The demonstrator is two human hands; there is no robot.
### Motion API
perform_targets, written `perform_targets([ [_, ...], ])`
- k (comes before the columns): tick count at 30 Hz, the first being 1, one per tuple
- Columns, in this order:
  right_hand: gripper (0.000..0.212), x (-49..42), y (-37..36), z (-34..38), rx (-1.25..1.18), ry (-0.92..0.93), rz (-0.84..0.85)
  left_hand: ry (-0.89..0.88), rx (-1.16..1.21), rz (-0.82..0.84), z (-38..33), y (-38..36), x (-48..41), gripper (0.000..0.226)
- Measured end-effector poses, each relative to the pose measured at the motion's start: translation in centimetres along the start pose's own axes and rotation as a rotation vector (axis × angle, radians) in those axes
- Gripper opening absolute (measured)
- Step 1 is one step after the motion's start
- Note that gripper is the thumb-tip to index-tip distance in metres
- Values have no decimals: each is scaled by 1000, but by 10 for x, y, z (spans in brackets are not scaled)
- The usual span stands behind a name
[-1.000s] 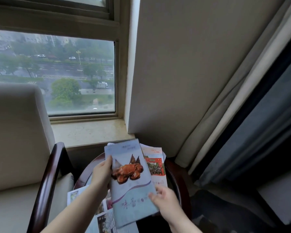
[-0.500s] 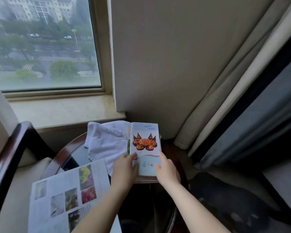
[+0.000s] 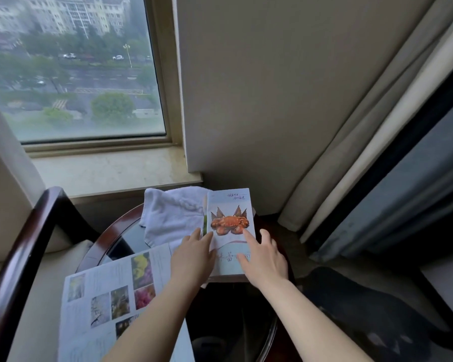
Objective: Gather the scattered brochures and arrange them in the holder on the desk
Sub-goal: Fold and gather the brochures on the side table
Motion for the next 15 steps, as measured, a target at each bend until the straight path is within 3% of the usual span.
perform_targets([
  [15,63,5,30,24,32,64,-82,-29,-20,21,-1,14,4,49],
])
Point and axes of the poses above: each hand's wrist, its own x-axis away from the middle knuckle, its own y-axis out of the back of the hand, z = x × y, the point moved 10 cm from there along -x, towards the middle knuckle, and after that the axes turned 11 degrees about -x, right-handed, at the moved point
